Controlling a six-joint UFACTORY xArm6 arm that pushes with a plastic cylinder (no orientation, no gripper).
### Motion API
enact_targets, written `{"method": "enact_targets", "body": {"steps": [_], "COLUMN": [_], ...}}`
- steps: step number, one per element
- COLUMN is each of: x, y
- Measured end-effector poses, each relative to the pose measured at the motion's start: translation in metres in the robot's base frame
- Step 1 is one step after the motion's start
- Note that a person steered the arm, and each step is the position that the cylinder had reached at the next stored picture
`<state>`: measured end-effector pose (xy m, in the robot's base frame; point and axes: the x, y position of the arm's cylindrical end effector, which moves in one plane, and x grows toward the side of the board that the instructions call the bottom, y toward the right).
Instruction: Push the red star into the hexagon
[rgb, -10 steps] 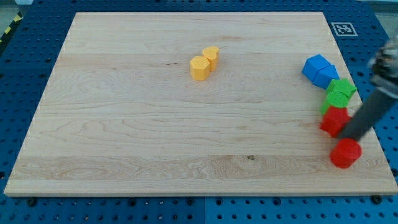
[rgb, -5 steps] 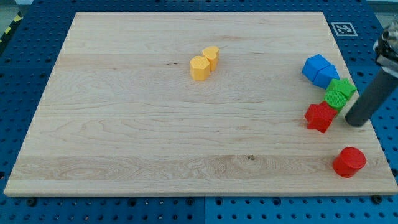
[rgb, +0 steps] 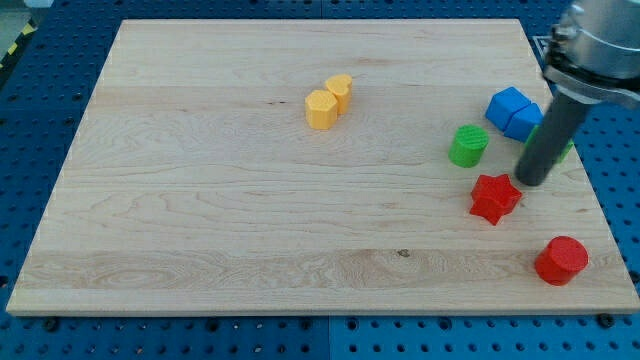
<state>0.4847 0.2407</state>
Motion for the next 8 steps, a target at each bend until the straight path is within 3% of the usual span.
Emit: {"method": "enact_targets", "body": {"steps": [1,2,4,5,7,8], "x": [0.016,0.029,0.029,0.03,0.092,0.065], "y": [0.009,-0.034,-0.182,-0.18,-0.152,-0.182]}}
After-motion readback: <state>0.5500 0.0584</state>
